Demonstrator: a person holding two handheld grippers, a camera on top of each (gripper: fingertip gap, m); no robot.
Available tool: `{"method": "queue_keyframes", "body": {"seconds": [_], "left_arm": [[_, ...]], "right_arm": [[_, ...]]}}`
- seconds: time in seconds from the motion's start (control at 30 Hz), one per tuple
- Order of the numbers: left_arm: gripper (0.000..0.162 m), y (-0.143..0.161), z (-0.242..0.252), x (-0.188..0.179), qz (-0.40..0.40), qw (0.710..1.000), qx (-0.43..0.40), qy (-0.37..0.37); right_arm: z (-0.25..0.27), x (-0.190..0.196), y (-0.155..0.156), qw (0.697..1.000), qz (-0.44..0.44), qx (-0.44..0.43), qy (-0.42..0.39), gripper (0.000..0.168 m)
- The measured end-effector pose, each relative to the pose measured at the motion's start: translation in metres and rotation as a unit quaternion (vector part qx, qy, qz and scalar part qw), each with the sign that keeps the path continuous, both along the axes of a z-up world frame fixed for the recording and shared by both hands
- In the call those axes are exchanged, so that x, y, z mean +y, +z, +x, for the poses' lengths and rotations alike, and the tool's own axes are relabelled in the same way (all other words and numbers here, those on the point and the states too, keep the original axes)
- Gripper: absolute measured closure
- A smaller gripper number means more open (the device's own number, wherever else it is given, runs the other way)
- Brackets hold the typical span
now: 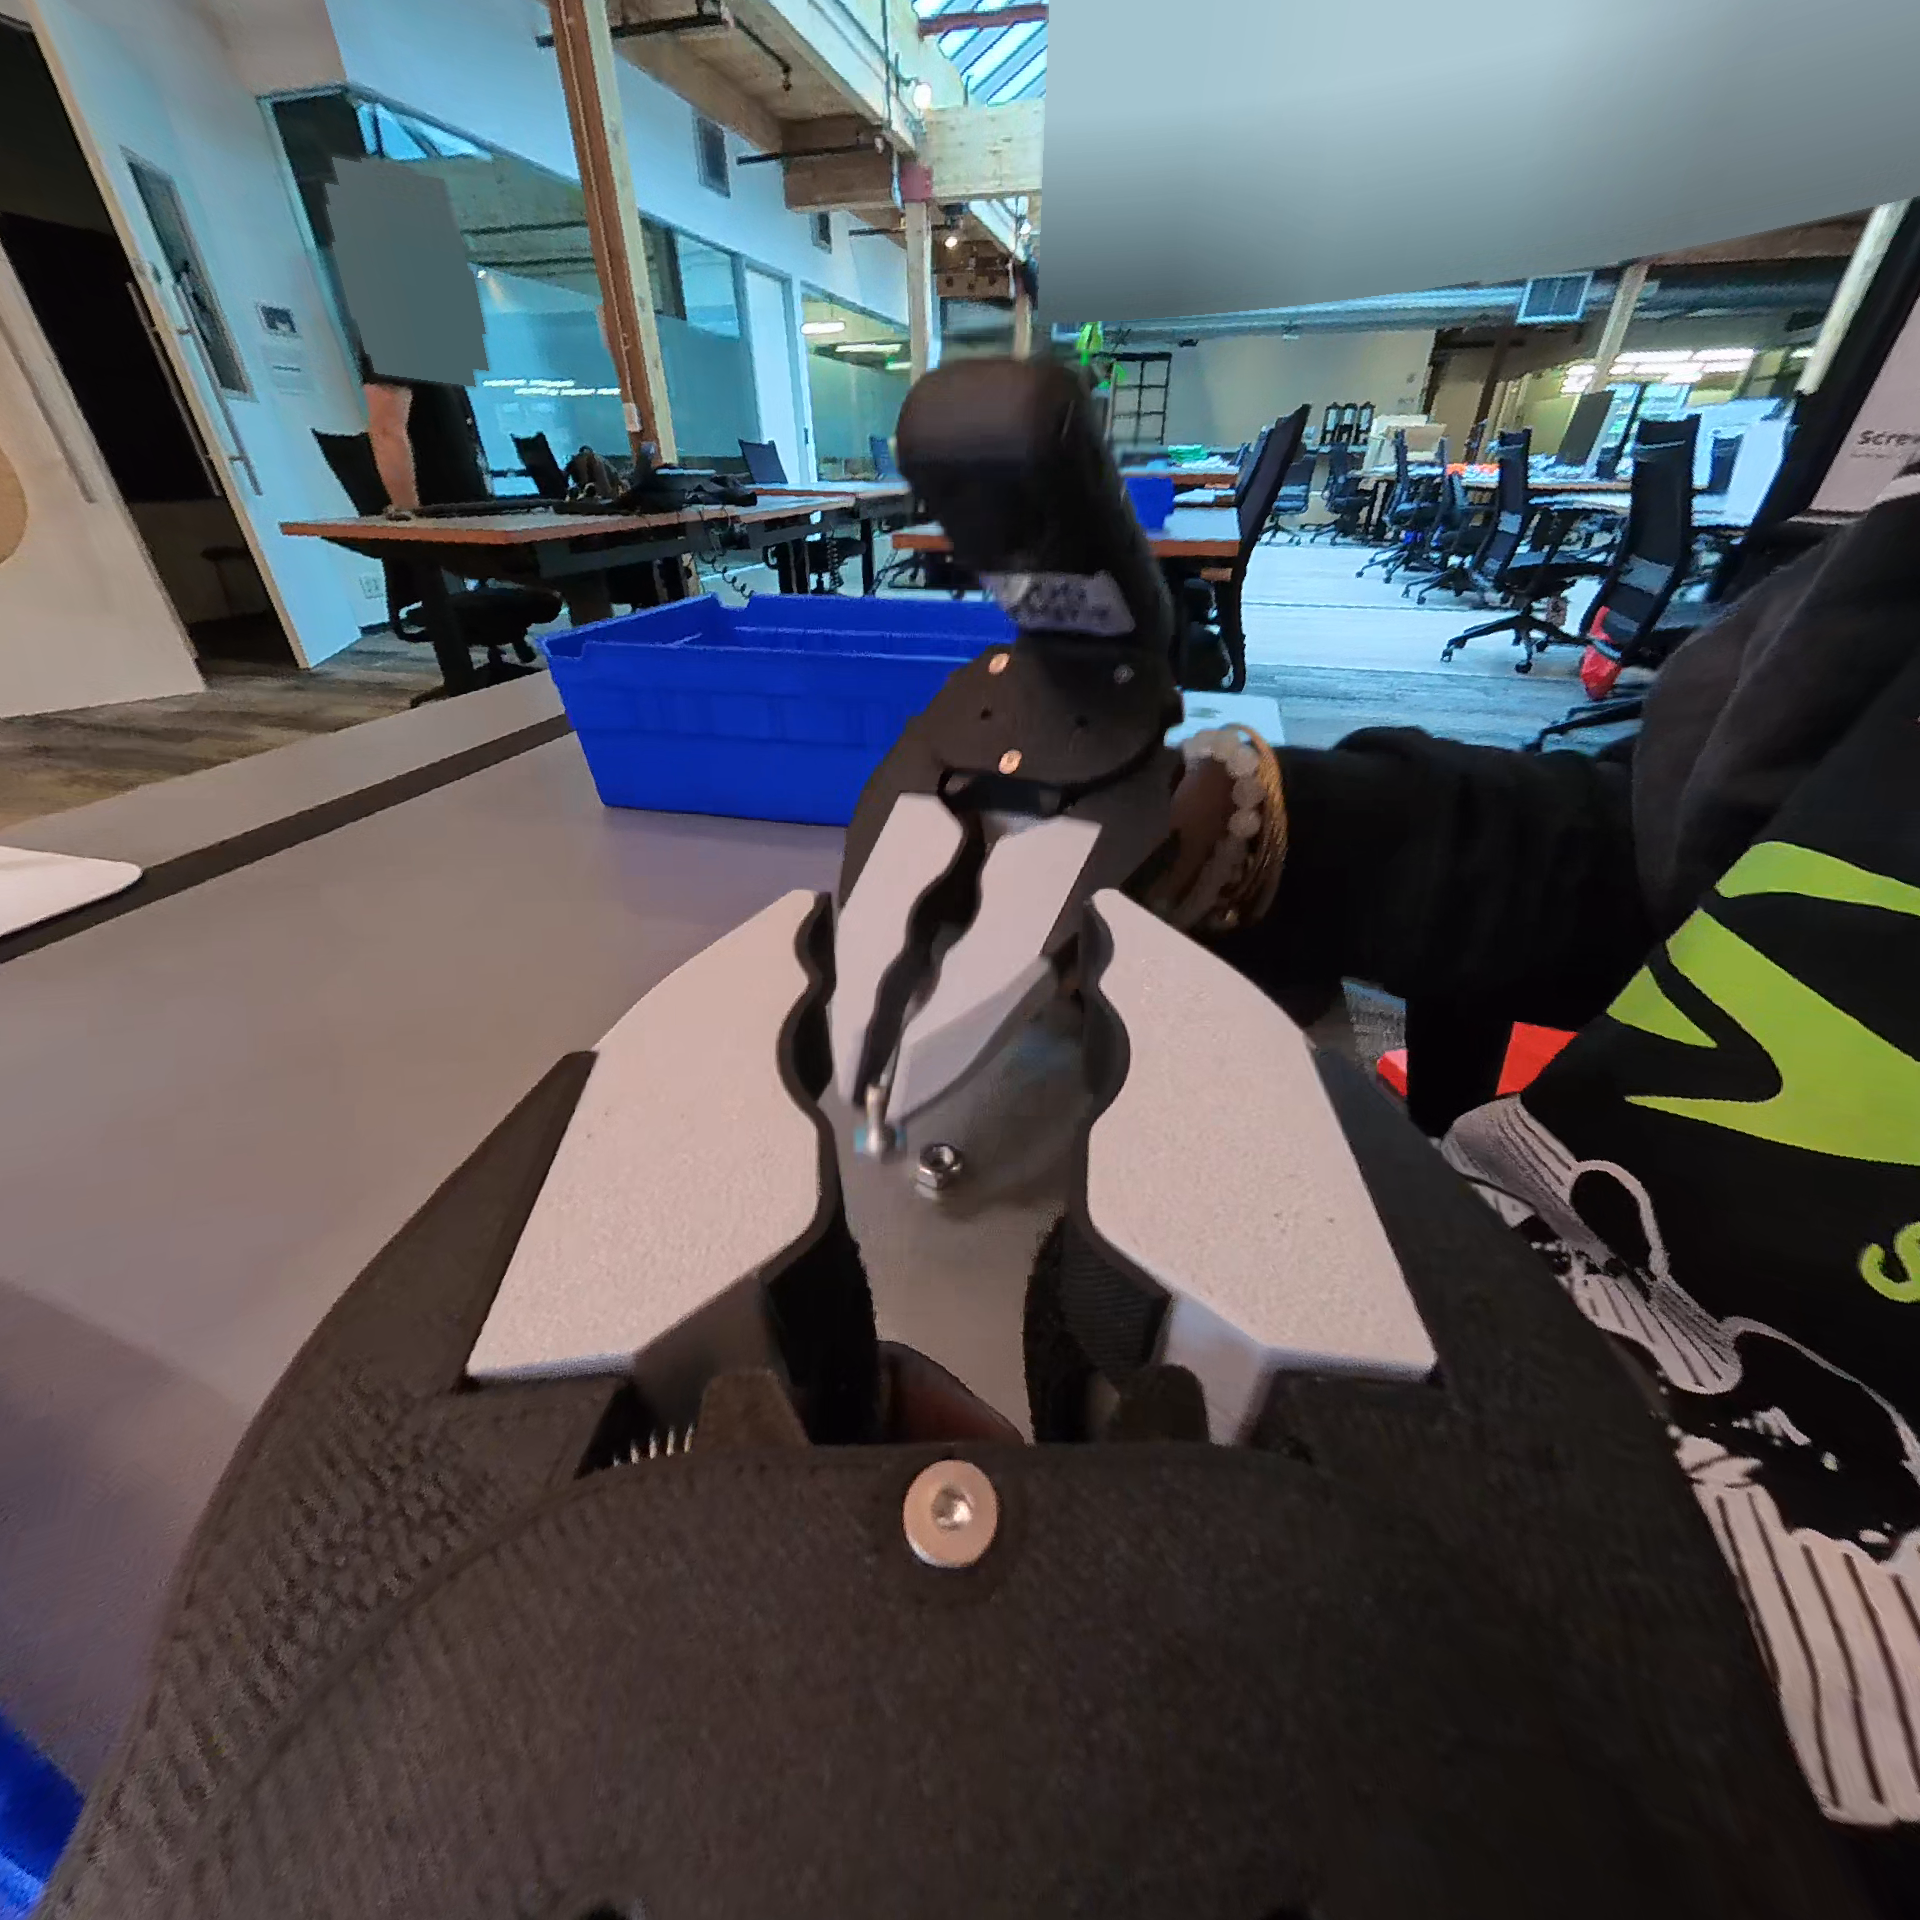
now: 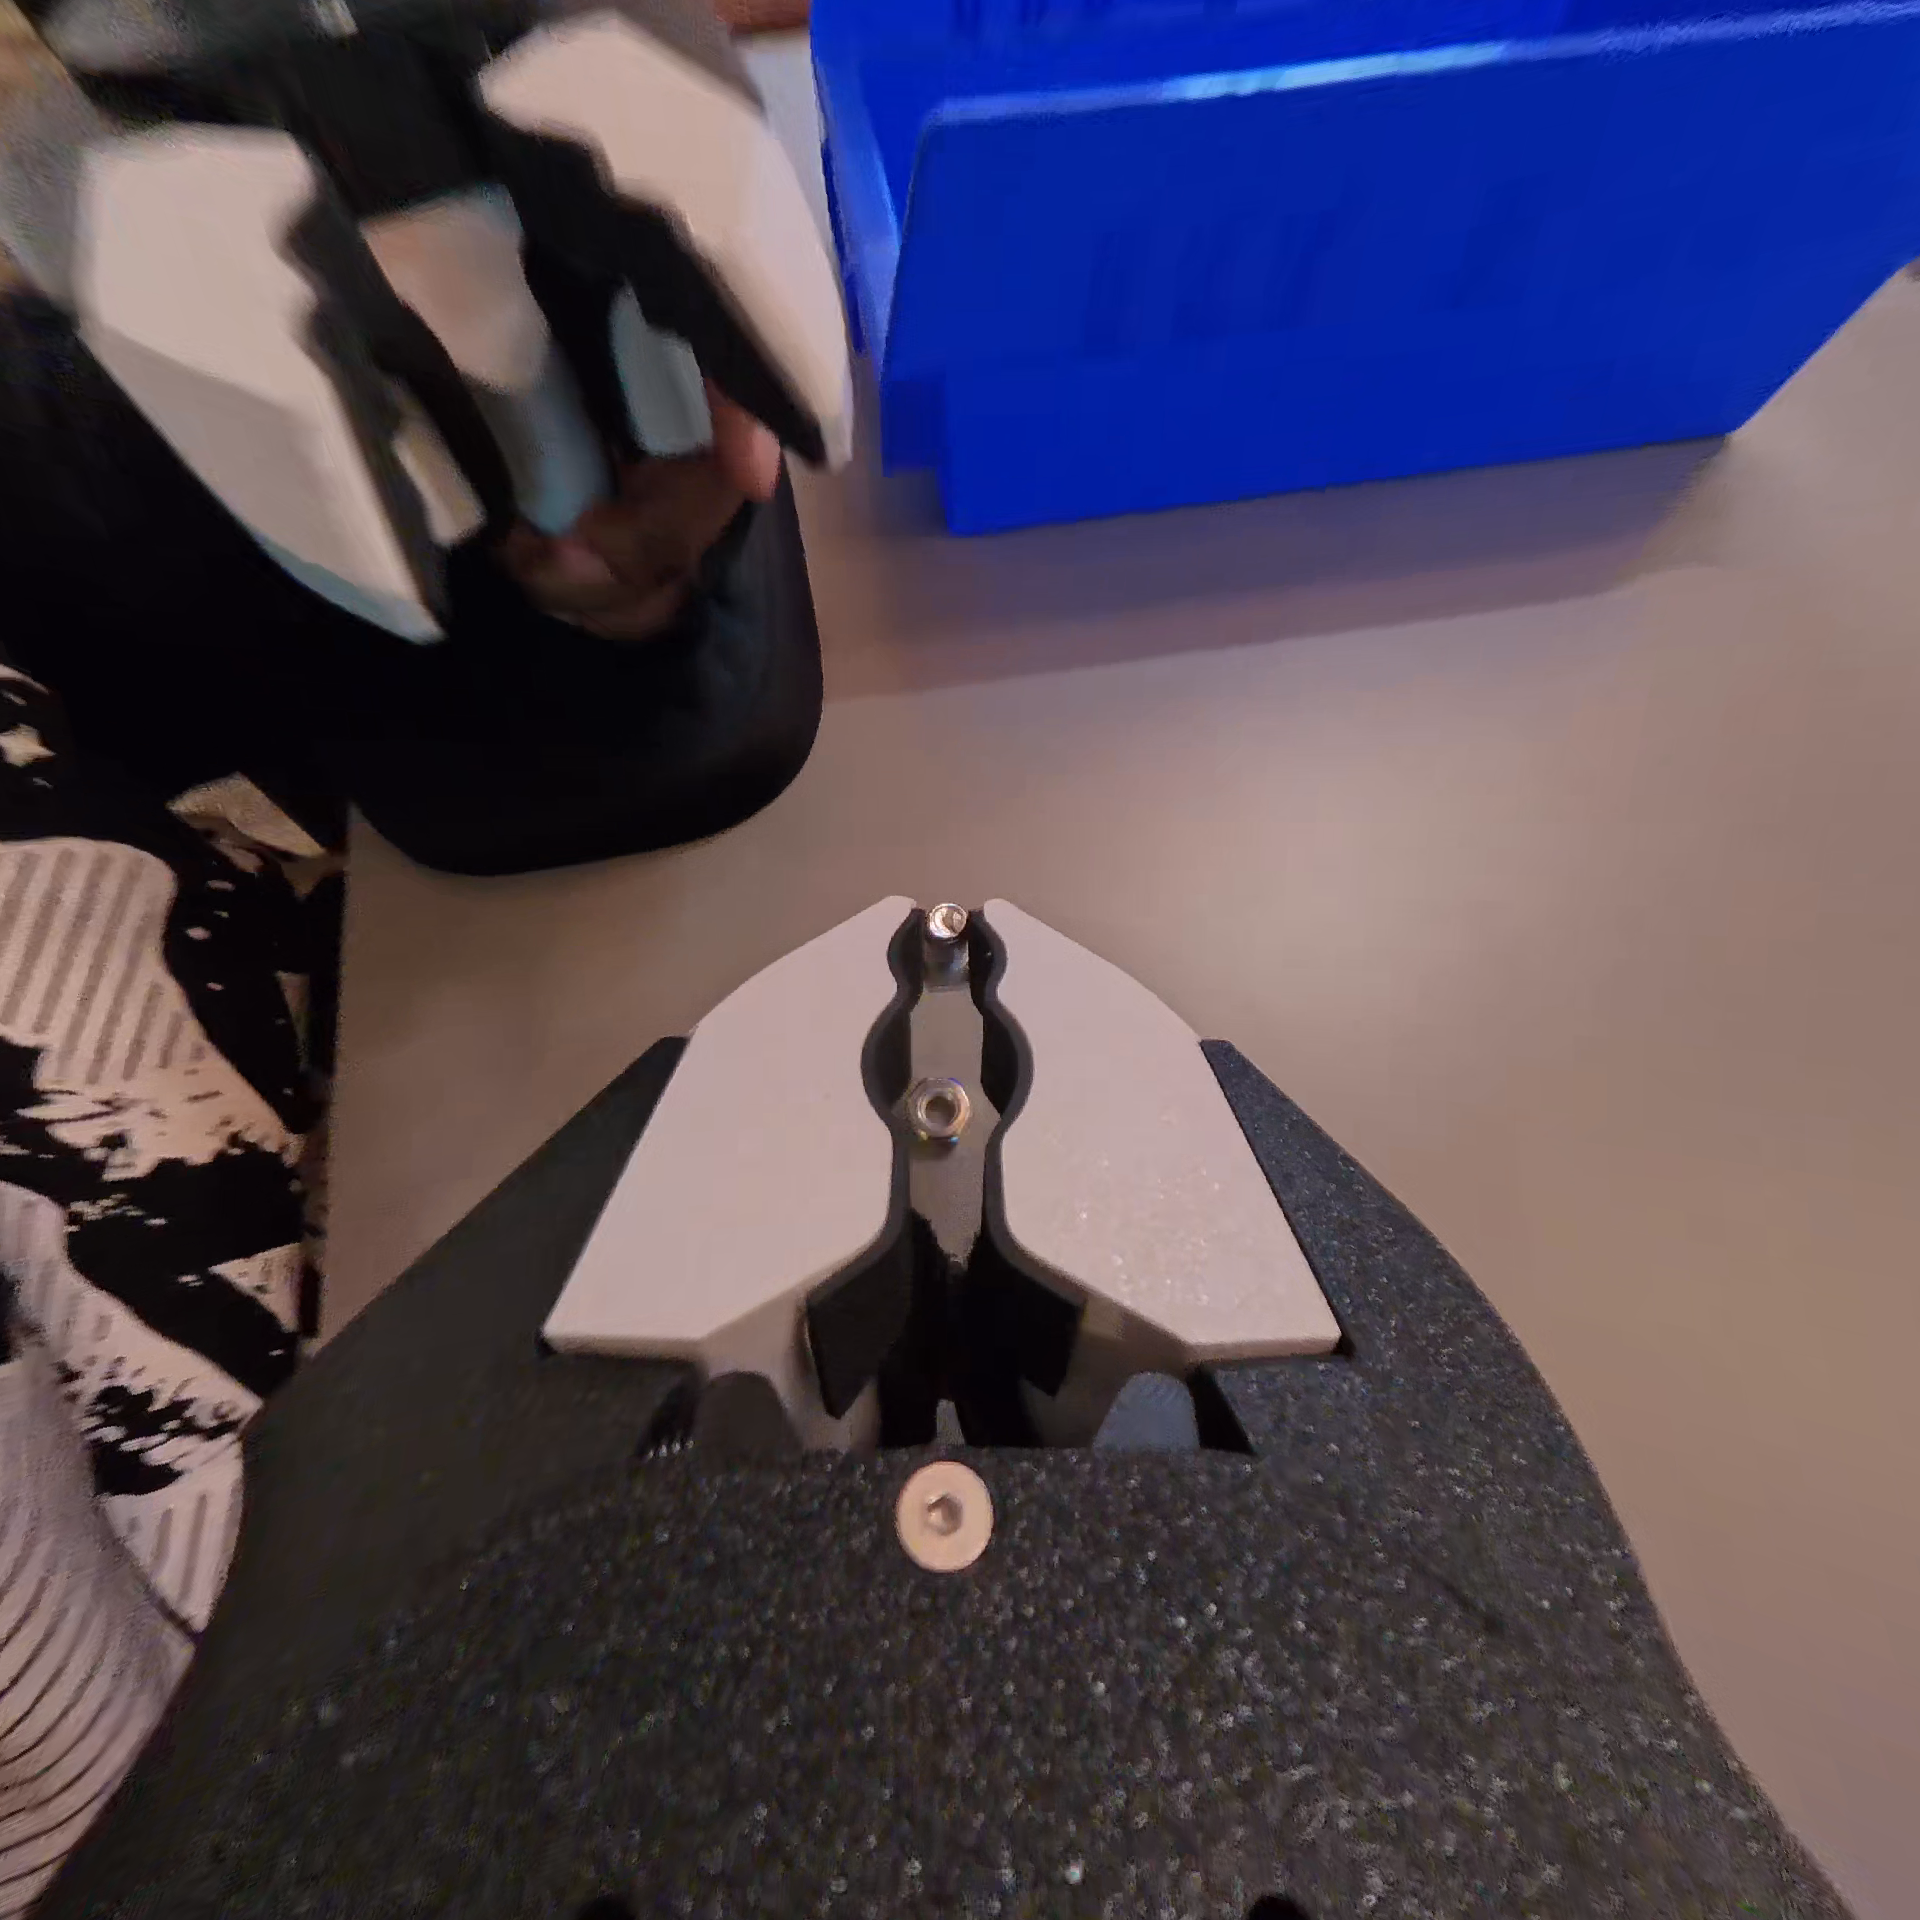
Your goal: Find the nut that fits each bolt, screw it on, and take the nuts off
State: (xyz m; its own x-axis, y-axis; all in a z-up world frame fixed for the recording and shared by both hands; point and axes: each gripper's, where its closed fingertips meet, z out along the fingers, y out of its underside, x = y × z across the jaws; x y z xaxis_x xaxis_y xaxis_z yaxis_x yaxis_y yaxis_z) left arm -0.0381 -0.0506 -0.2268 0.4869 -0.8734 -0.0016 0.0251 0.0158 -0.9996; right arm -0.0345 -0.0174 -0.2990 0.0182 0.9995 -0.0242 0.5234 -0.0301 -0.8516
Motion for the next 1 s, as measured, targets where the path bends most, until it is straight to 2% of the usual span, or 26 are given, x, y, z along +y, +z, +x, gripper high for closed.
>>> {"method": "queue_keyframes", "body": {"seconds": [0.2, 0.33, 0.5, 1.0], "left_arm": [[0.121, -0.021, 0.018, 0.01, -0.027, 0.994, 0.102, 0.032], [0.123, -0.013, 0.031, 0.015, -0.017, 0.995, 0.078, 0.06], [0.131, -0.01, 0.034, 0.018, 0.026, 0.992, 0.084, 0.087], [0.142, -0.015, 0.037, 0.015, 0.037, 0.991, 0.099, 0.082]], "right_arm": [[0.025, -0.01, 0.067, 0.995, -0.018, 0.096, 0.017, 0.16], [0.027, -0.018, 0.091, 0.994, -0.006, 0.11, 0.006, 0.16], [0.017, -0.025, 0.088, 0.995, -0.002, 0.095, -0.009, 0.16], [0.009, -0.031, 0.082, 0.996, -0.006, 0.092, 0.011, 0.16]]}}
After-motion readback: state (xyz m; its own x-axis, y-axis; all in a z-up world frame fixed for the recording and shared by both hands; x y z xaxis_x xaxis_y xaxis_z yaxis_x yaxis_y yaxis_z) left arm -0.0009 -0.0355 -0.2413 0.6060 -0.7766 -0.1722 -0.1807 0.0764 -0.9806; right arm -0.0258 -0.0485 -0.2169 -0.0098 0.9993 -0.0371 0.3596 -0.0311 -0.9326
